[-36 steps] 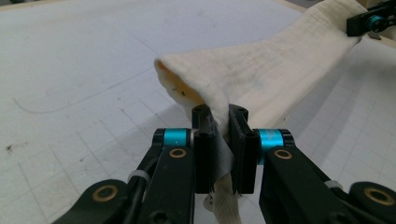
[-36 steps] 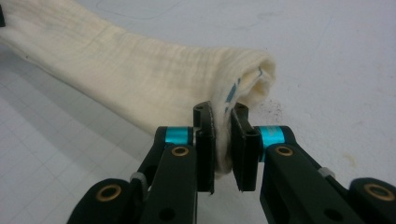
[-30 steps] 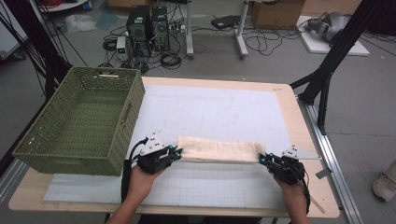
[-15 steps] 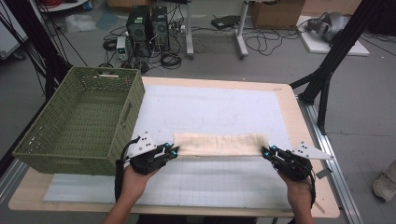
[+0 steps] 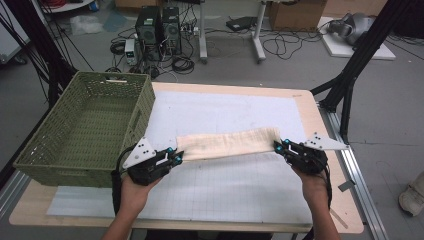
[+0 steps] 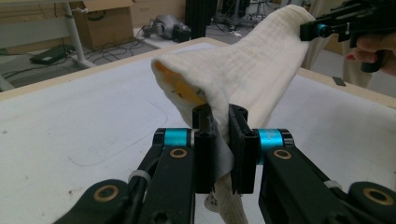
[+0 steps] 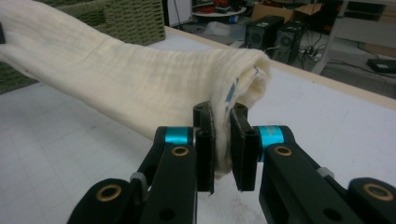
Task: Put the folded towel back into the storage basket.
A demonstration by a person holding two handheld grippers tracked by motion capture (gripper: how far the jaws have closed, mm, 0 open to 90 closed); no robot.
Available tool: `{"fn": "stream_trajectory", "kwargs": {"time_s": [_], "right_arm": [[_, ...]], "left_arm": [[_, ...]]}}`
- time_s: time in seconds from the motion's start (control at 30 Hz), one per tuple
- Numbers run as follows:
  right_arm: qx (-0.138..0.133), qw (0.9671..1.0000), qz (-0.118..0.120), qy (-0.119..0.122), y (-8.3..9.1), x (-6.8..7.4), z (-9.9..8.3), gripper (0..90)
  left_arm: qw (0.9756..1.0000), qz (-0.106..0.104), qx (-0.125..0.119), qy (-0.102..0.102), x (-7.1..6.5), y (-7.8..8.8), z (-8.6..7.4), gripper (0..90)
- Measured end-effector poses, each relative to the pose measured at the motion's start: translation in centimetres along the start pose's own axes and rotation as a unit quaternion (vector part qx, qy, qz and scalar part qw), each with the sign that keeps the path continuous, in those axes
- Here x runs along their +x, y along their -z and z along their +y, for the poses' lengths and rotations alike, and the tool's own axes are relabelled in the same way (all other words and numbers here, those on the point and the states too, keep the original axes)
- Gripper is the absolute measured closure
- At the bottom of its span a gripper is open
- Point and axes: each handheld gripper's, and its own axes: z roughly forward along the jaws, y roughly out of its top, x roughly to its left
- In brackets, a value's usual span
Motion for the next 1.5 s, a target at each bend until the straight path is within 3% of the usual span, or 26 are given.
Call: {"fn": "stream_trajectory", "kwargs": {"time_s": [0.3,0.67,1.5], "right_arm": [[-0.002,0.9999,0.006,0.009,-2.5,-0.8,2.8,81.8],[0.003,0.9995,0.005,0.03,-5.9,-0.8,6.4,81.8],[-0.016,0.9977,0.035,0.056,-13.7,1.0,13.3,81.9]], "left_arm": [[0.9998,0.01,-0.02,-0.001,0.5,1.4,1.3,81.8],[0.9989,0.027,-0.039,0.0,1.2,3.0,2.0,81.8],[0.9942,0.083,-0.068,0.005,3.1,7.3,2.7,82.0]]}}
